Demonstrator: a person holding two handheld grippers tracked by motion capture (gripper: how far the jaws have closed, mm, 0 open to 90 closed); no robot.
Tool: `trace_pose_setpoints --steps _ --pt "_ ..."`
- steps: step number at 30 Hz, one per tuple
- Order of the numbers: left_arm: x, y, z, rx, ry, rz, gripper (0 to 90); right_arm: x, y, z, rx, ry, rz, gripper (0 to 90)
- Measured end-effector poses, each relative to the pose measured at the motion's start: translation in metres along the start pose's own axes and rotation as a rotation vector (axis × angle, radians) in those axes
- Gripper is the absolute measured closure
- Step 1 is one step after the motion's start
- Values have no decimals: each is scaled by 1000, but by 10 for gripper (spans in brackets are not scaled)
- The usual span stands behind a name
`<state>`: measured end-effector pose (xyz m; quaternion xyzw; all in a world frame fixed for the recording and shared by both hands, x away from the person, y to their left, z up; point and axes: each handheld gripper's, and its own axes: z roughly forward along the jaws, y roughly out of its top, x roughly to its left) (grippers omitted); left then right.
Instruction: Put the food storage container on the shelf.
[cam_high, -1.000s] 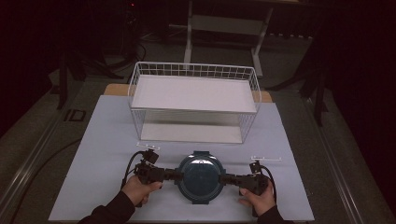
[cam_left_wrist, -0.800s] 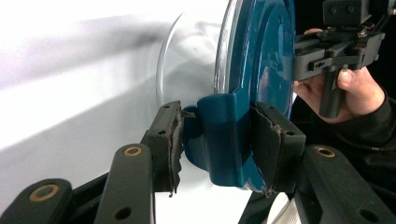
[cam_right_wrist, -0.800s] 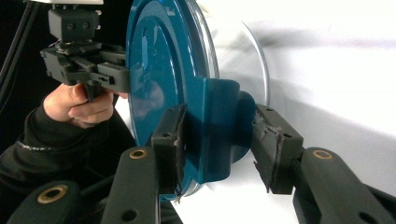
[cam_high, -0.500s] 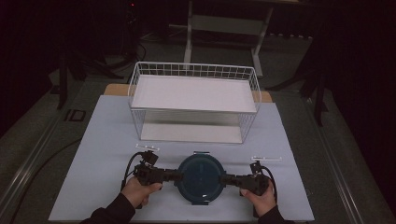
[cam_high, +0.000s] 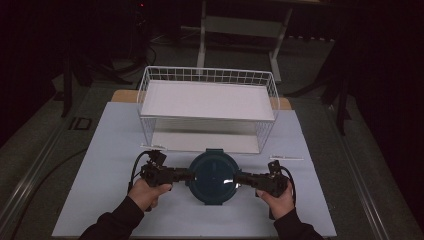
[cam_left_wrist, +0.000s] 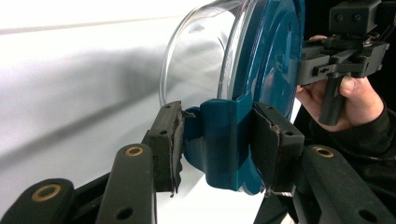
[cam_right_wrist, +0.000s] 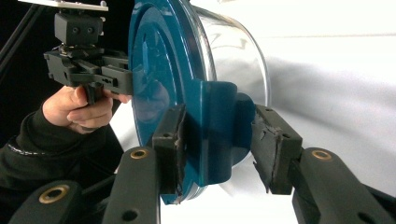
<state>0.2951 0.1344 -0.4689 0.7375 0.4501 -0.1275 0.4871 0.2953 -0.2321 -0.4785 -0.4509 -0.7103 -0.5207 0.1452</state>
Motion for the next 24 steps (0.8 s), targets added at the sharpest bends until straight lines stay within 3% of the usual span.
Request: trace_pose_setpoints --steps 8,20,24 --pt "8 19 -1 -39 7 33 559 -1 27 3 -38 -13 -46 569" --pt "36 33 12 -73 33 52 558 -24 50 20 -53 -30 -62 568" --pt "45 37 17 -82 39 83 559 -29 54 24 -65 -36 -75 569"
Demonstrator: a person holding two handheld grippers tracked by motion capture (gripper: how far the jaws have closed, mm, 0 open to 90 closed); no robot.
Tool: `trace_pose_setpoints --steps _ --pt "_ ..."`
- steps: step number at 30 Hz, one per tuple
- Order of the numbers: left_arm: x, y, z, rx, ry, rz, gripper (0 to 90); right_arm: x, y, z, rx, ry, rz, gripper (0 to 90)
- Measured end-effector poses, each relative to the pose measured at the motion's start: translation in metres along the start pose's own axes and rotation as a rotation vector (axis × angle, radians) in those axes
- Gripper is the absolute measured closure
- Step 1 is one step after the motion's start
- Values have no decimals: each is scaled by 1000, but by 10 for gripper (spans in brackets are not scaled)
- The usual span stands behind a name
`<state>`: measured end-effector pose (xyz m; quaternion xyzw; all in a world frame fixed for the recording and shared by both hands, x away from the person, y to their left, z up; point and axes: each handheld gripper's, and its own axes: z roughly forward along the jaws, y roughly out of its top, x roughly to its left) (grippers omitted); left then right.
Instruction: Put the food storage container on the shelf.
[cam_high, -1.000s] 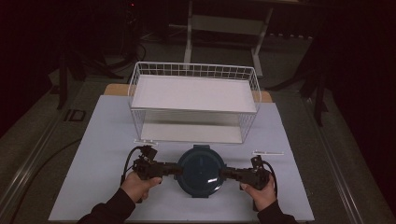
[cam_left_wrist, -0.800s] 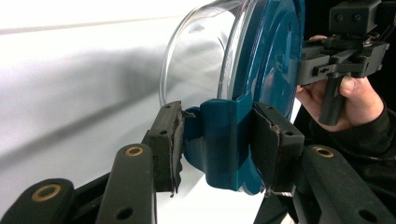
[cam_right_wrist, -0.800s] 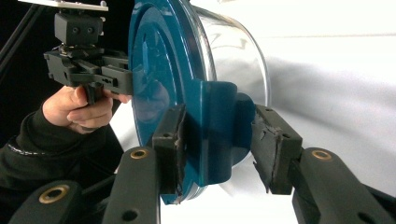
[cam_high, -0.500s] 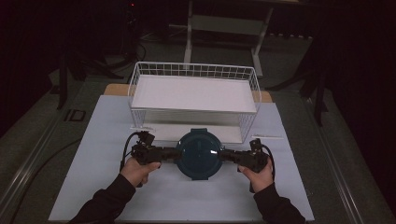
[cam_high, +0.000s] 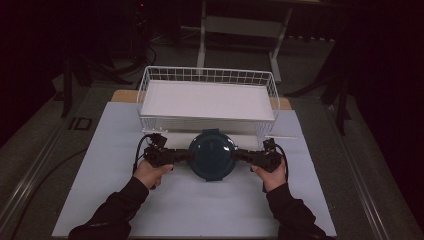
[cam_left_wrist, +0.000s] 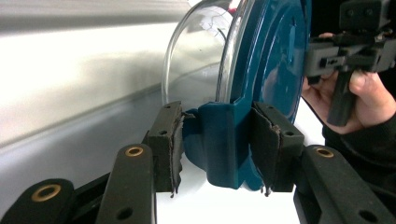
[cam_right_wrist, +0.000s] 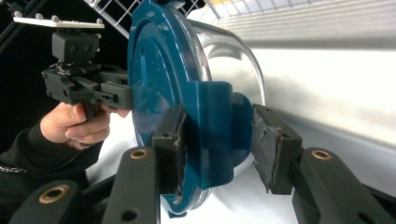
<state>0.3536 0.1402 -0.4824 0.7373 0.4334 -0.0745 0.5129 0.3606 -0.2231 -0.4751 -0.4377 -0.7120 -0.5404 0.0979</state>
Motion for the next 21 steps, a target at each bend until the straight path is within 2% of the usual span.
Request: trace_pose_setpoints --steps 2,6,8,11,16,18,21 --pt "6 2 3 -5 11 11 557 -5 2 5 -14 -15 -10 568" --pt "12 3 8 -18 26 21 556 -14 2 11 -32 -19 0 568" --pt "16 3 9 -29 28 14 554 -17 2 15 -41 -24 6 568" --pt "21 3 10 -56 31 -16 552 -19 3 20 -49 -35 10 567" --pt "29 5 11 -59 56 3 551 -23 6 29 -58 -54 6 564" --pt "30 5 14 -59 69 -20 551 -26 6 32 -54 -69 4 562" --pt "34 4 16 -64 65 -20 551 -29 5 34 -51 -75 13 562"
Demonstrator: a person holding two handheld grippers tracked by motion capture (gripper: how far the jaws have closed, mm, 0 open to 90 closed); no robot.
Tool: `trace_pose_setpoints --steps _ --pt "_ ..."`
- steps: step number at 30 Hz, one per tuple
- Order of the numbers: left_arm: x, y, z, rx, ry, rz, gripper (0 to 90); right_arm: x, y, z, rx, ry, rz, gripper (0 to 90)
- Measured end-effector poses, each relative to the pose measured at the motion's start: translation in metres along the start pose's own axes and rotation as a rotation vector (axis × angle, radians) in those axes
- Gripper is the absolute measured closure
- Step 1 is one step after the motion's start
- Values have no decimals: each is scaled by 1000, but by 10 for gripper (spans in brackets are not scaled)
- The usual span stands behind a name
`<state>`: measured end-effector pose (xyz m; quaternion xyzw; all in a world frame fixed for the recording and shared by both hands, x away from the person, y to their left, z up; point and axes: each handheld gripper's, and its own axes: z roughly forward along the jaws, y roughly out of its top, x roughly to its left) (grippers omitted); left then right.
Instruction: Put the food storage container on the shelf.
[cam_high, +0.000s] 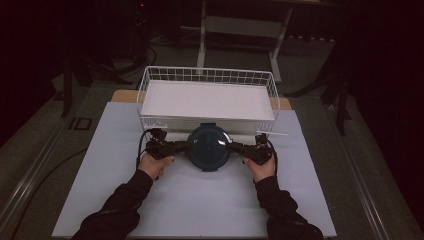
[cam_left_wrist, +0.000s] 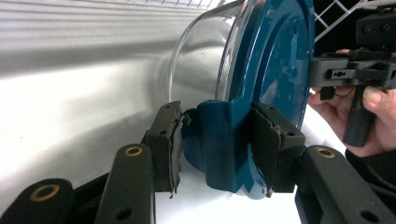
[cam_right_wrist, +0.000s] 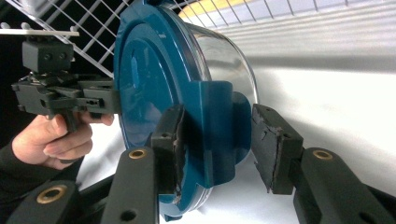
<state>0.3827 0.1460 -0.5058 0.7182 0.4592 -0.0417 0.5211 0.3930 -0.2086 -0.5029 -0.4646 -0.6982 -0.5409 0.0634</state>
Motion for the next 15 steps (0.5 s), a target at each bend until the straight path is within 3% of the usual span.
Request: trace_pose_setpoints --steps 10,15 --pt "6 3 6 -33 -13 -24 539 -7 3 4 -26 -15 31 552" --pt "9 2 9 -53 -23 -57 523 -5 2 4 -33 -51 0 538"
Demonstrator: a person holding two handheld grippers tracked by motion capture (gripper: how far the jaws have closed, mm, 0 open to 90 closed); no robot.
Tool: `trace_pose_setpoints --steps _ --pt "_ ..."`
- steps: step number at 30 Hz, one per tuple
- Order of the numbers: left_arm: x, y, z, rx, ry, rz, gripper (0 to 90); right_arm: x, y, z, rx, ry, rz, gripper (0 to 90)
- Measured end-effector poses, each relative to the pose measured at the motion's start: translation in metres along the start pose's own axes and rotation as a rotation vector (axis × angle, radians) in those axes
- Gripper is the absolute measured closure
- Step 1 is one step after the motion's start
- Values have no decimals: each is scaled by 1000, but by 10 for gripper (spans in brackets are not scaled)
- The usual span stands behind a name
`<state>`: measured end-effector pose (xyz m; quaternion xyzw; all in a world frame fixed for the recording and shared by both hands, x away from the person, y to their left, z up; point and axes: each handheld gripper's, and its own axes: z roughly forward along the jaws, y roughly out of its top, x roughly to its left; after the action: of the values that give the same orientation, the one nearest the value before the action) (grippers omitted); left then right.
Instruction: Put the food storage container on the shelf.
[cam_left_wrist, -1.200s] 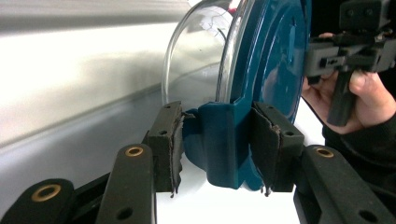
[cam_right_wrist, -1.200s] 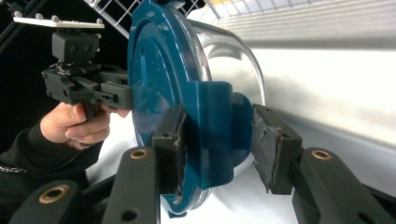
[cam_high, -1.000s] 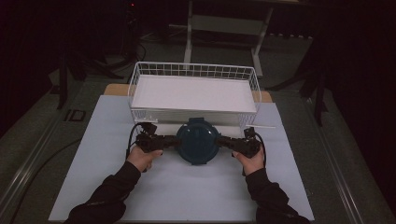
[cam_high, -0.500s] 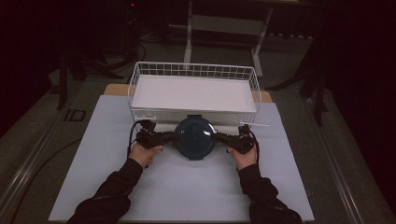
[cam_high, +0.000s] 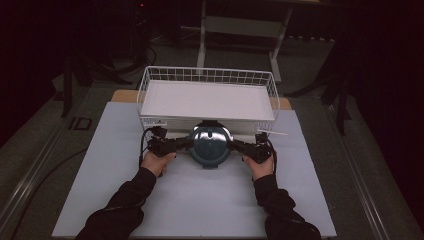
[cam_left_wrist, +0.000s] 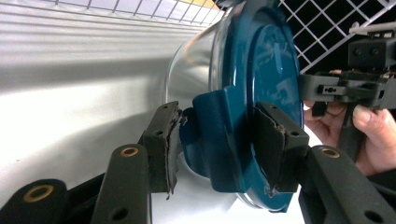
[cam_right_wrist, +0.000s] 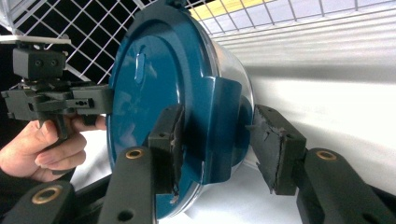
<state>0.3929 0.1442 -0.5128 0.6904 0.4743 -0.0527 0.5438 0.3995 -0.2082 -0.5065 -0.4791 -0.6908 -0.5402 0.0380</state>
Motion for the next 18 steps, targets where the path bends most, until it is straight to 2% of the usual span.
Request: trace_pose_setpoints --steps 3,5,11,12,15,16,17,18 --pt "2 -2 1 -18 4 11 511 0 0 1 -12 -7 3 537" --pt "-1 -1 1 -32 40 47 500 2 0 2 -15 -23 5 541" --pt "-2 5 3 -49 83 56 492 0 1 6 -39 -28 11 503" --pt "-4 6 4 -53 120 65 464 0 2 7 -46 -43 10 471" --pt "-3 6 5 -55 110 65 461 2 3 8 -44 -61 7 466" --pt "-6 5 4 -58 121 63 462 3 4 8 -48 -71 -14 455" --pt "-6 5 4 -58 121 63 462 3 4 8 -48 -71 -14 455" --pt "-9 4 4 -47 124 105 447 5 4 7 -45 -74 -17 446"
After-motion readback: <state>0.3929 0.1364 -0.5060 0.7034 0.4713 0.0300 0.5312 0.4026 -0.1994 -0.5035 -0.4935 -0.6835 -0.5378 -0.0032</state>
